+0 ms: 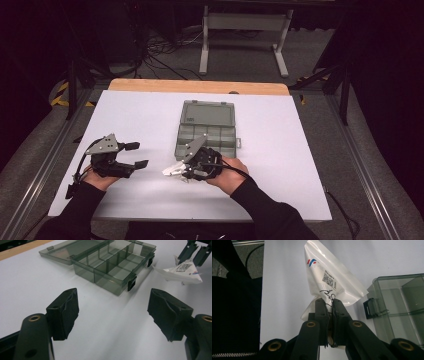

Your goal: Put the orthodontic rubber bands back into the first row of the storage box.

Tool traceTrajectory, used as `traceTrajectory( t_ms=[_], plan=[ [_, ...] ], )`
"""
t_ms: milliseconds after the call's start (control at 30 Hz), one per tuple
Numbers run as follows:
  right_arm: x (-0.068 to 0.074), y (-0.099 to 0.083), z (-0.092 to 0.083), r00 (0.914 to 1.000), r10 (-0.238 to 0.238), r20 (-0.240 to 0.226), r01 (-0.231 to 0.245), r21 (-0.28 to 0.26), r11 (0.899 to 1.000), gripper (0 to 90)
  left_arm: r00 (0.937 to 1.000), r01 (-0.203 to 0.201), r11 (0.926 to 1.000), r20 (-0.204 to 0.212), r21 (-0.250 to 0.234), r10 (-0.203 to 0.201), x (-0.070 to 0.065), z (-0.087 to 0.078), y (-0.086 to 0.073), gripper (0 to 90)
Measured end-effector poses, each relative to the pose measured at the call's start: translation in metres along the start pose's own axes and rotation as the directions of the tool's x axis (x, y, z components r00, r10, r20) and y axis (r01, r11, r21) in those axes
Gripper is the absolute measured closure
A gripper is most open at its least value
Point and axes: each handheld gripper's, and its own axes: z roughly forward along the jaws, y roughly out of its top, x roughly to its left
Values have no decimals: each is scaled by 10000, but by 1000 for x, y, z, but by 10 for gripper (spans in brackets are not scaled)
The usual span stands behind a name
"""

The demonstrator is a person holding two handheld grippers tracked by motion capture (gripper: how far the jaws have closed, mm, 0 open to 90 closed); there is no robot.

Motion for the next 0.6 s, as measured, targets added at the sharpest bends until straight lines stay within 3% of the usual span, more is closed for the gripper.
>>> traceTrajectory(
  t_ms=[600],
  plan=[
    [-12, -1, -24, 9986, 245, 458, -231, -305, 9993, 848, 10000, 0, 10000, 2, 23, 0, 0, 0, 0, 255]
  ],
)
